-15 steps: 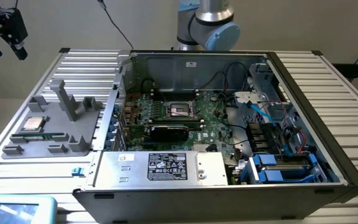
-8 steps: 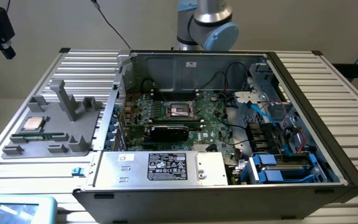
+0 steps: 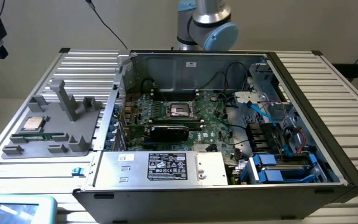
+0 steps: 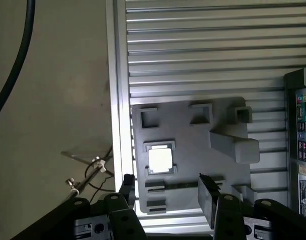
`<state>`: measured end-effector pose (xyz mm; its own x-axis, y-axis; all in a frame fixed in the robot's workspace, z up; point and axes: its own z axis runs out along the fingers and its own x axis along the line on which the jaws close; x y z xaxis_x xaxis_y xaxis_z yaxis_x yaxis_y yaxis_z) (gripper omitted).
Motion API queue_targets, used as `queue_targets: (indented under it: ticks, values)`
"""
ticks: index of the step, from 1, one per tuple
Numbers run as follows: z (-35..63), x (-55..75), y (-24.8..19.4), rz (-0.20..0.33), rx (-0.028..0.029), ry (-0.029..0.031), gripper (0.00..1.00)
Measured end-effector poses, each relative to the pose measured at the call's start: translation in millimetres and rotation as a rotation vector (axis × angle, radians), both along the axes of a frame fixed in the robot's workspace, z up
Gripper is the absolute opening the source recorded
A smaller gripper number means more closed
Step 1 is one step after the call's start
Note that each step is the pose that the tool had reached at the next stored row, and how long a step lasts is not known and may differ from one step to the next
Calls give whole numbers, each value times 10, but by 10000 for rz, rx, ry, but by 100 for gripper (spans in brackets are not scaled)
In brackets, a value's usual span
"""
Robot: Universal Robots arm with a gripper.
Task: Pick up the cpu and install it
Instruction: 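Reach for the cpu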
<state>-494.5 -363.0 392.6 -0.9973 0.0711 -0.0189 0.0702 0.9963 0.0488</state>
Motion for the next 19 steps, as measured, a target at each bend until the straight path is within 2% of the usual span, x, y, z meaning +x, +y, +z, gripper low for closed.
queue_targets:
  ticks: [13, 19]
  values:
    - [-1, -1, 0, -1, -1, 2, 62]
    - [-98, -2, -9, 72, 0, 14, 62]
